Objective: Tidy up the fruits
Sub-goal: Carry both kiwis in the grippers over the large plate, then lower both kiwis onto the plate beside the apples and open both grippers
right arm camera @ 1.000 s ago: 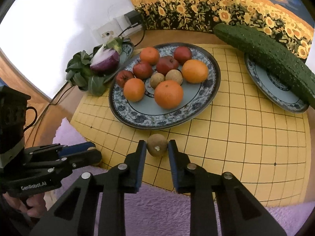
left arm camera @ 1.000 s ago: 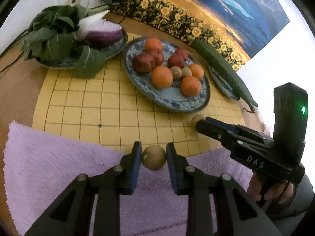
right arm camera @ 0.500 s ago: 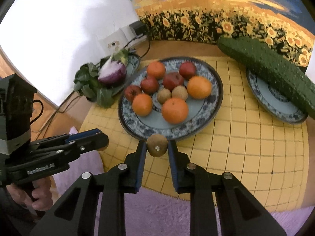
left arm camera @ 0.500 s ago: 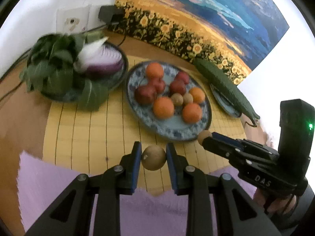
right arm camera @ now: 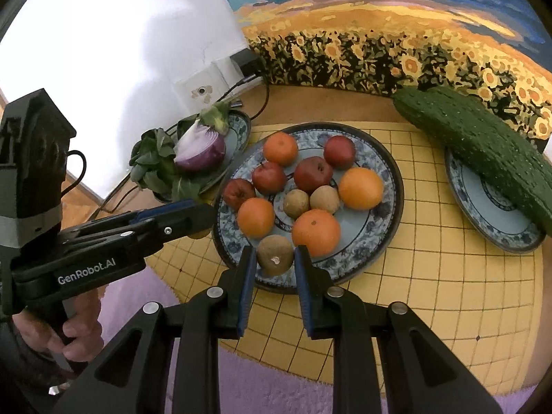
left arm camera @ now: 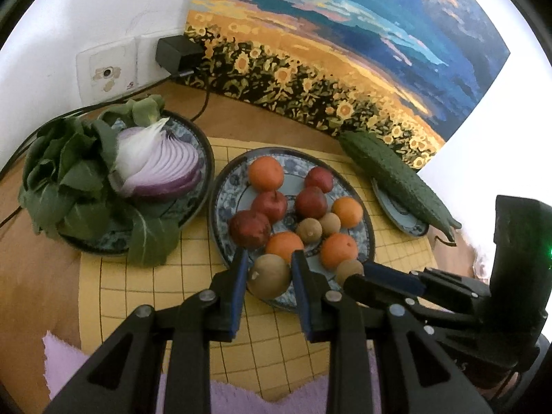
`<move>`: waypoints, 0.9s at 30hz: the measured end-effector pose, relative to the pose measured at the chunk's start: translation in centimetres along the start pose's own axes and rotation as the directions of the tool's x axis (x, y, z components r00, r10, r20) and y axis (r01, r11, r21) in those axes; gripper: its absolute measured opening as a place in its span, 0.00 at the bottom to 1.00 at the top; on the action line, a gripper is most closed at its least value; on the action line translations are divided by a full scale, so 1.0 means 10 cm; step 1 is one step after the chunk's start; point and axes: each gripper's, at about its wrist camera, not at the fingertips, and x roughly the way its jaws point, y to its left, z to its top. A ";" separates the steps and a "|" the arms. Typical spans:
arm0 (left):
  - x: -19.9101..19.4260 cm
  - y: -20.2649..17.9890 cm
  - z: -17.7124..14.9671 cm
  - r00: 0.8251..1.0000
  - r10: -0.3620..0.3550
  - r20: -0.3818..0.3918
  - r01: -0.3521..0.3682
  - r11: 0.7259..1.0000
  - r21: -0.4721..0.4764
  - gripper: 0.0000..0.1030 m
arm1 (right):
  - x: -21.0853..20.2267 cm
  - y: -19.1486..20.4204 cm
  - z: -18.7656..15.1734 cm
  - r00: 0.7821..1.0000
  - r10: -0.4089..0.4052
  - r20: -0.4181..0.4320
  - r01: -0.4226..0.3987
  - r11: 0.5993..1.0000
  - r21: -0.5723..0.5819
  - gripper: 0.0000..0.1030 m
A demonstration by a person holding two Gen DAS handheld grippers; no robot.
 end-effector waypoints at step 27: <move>0.19 -0.01 0.07 0.999 0.048 -0.017 -0.048 0.998 0.039 0.36 | 0.27 0.25 -0.04 0.994 -0.079 -0.079 0.073 0.994 -0.081 0.23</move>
